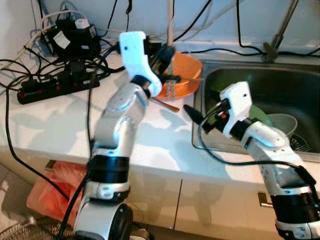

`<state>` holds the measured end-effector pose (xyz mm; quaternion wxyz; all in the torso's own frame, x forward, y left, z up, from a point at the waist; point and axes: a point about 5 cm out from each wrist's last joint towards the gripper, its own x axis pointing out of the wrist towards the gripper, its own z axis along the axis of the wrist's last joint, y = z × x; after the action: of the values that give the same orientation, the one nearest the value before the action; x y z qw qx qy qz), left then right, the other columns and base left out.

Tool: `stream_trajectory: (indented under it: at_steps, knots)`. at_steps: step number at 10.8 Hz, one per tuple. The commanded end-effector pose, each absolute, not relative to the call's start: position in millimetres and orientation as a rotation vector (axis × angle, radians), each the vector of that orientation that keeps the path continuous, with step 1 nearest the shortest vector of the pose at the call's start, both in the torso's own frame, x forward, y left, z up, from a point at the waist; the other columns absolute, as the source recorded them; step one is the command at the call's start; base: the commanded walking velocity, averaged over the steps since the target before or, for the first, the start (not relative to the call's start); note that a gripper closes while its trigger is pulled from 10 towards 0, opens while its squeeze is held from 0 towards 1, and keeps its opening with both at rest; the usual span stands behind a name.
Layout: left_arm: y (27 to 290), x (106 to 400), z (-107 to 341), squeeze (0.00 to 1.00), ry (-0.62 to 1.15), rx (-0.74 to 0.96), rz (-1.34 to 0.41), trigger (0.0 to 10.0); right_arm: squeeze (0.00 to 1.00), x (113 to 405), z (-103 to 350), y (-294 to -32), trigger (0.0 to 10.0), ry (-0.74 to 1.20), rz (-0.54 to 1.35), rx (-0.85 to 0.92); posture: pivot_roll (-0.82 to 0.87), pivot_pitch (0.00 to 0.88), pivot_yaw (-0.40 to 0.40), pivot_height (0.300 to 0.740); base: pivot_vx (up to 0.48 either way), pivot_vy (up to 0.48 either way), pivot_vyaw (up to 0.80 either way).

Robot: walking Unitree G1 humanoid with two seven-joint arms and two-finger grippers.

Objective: Kitchen organization

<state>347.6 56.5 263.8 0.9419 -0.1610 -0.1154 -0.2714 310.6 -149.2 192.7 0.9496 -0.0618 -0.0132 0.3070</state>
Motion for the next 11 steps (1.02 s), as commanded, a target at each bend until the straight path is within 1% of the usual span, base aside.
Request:
stream_trajectory:
  at_steps: [1,2,3,4,5,6,8,9,11]
  knots:
    - [36.8,345.5,271.9,0.00,-0.269,-0.366,-0.639,0.0,0.00,311.2,200.6,-149.6,10.0,-0.043,0.626,-0.097,0.11,0.000,0.082,0.740,0.000,0.000,0.00]
    - [18.2,339.7,261.8,0.00,-0.226,-0.380,-0.802,0.0,0.00,312.9,203.0,-160.6,10.0,-0.038,0.604,-0.083,0.10,0.000,0.082,0.740,0.000,0.000,0.00]
    - [12.5,336.7,254.4,0.00,-0.197,-0.351,-0.891,0.0,0.00,315.7,206.1,-170.5,10.0,-0.040,0.569,-0.071,0.10,0.001,0.083,0.740,0.000,0.000,0.00]
    - [12.6,335.0,251.3,0.00,-0.189,-0.333,-0.947,0.0,0.00,317.1,209.5,-175.4,10.0,-0.047,0.547,-0.056,0.09,0.001,0.082,0.740,0.000,0.000,0.00]
    - [20.8,336.7,248.4,0.00,-0.203,-0.282,-0.959,0.0,0.00,318.4,213.1,-178.1,10.0,-0.064,0.520,-0.042,0.10,0.002,0.082,0.740,0.000,0.000,0.00]
    - [31.9,340.5,245.2,0.00,-0.206,-0.274,-0.943,0.0,0.00,321.5,215.5,-180.0,10.0,-0.080,0.483,-0.024,0.10,0.002,0.077,0.740,0.000,0.000,0.00]
    - [43.8,342.9,242.3,0.00,-0.220,-0.235,-0.907,0.0,0.00,324.9,218.7,-183.0,10.0,-0.093,0.449,0.013,0.11,0.002,0.073,0.740,0.000,0.000,0.00]
    - [51.0,344.2,238.8,0.00,-0.219,-0.214,-0.894,0.0,0.00,327.2,221.5,-187.9,10.0,-0.101,0.421,0.067,0.11,0.008,0.063,0.740,0.000,0.000,0.00]
    - [54.6,341.8,230.9,0.00,-0.214,-0.154,-0.906,0.0,0.00,331.0,229.9,-198.9,10.0,-0.109,0.391,0.167,0.09,0.018,0.056,0.740,0.000,0.000,0.00]
